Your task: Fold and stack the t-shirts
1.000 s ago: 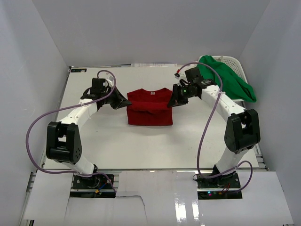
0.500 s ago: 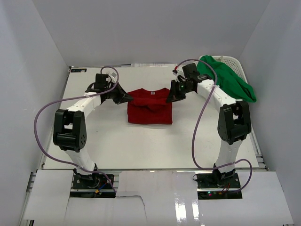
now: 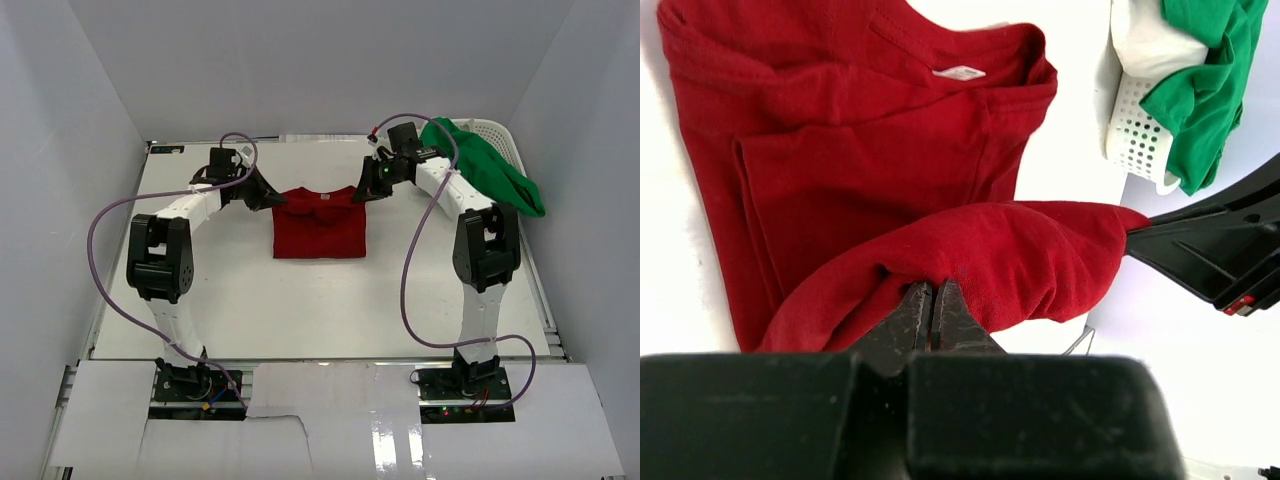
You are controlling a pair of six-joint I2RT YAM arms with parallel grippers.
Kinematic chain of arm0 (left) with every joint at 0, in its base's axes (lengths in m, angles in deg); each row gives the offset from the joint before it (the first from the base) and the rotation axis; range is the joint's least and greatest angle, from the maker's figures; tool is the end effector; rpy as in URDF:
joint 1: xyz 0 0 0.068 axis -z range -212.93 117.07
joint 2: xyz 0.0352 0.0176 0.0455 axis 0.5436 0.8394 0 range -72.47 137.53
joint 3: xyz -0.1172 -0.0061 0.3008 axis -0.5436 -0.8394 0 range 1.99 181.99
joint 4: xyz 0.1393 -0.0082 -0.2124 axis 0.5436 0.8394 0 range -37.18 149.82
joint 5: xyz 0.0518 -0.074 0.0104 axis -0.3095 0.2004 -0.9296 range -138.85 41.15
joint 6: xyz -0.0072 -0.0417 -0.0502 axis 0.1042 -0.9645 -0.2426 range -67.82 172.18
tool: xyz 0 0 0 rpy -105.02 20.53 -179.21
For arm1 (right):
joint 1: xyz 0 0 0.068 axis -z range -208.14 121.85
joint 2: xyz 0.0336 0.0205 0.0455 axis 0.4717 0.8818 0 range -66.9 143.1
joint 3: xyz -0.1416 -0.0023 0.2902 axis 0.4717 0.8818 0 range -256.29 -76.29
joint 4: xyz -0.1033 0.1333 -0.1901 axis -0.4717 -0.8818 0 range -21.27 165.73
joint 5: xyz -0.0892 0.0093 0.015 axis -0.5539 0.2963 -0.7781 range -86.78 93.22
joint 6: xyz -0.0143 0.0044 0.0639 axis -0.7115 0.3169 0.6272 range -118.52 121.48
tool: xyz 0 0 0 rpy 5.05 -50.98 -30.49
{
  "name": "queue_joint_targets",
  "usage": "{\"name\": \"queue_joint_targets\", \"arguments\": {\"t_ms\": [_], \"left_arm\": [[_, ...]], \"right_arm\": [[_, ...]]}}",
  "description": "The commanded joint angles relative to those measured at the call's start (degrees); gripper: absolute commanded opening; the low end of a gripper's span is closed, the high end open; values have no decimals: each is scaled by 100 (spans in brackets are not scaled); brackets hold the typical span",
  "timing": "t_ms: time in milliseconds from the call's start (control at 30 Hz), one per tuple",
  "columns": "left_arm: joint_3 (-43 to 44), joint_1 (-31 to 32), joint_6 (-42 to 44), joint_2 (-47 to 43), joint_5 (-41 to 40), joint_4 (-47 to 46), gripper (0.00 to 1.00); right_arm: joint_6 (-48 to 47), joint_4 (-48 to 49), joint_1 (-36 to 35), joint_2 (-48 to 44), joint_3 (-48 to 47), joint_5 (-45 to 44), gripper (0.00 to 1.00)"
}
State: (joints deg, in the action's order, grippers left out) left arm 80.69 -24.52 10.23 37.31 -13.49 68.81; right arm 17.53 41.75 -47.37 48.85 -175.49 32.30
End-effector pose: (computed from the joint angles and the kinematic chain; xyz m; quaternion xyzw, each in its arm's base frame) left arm 0.4308 -0.0939 0.2544 -0.1495 0.8810 -0.4041 0.1953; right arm 0.4423 0.1809 0.2956 -0.1100 0.9084 0.3242 0.2399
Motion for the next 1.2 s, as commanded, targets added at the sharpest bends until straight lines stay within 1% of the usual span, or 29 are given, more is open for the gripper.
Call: {"name": "queue_joint_targets", "arguments": {"t_ms": [0, 267, 700, 833, 867, 900, 933, 1000, 1033, 1100, 1133, 1167], "left_arm": [[357, -23, 73, 87, 59, -131, 0], [673, -23, 56, 562, 51, -184, 0], [884, -41, -102, 896, -108, -473, 0], [963, -49, -216, 1071, -64, -649, 0], [981, -41, -260, 1090, -38, -719, 2], [990, -49, -278, 1116, -20, -763, 5], [981, -41, -296, 1134, -28, -807, 11], [859, -49, -383, 1107, -98, -974, 12], [780, -41, -427, 1073, -108, -1218, 16], [473, -41, -577, 906, -212, -1492, 24], [341, -41, -629, 818, -283, -1868, 28], [200, -41, -743, 626, -344, -2054, 35]], "right_arm": [[-15, 119, 59, 229, -398, 98, 8], [-59, 242, 147, 738, -697, 98, 8], [-59, 436, 323, 1319, -1286, 107, 8], [-15, 699, 367, 1372, -1225, 150, 8], [-6, 769, 375, 1372, -1190, 168, 8], [29, 970, 384, 1372, -1155, 238, 10], [64, 1041, 384, 1381, -1102, 238, 23], [82, 1199, 384, 1407, -1093, 273, 29], [91, 1261, 384, 1416, -1041, 282, 35], [152, 1628, 384, 1355, -865, 317, 41], [205, 1805, 384, 1259, -751, 335, 44], [266, 1998, 393, 1197, -472, 335, 45]]}}
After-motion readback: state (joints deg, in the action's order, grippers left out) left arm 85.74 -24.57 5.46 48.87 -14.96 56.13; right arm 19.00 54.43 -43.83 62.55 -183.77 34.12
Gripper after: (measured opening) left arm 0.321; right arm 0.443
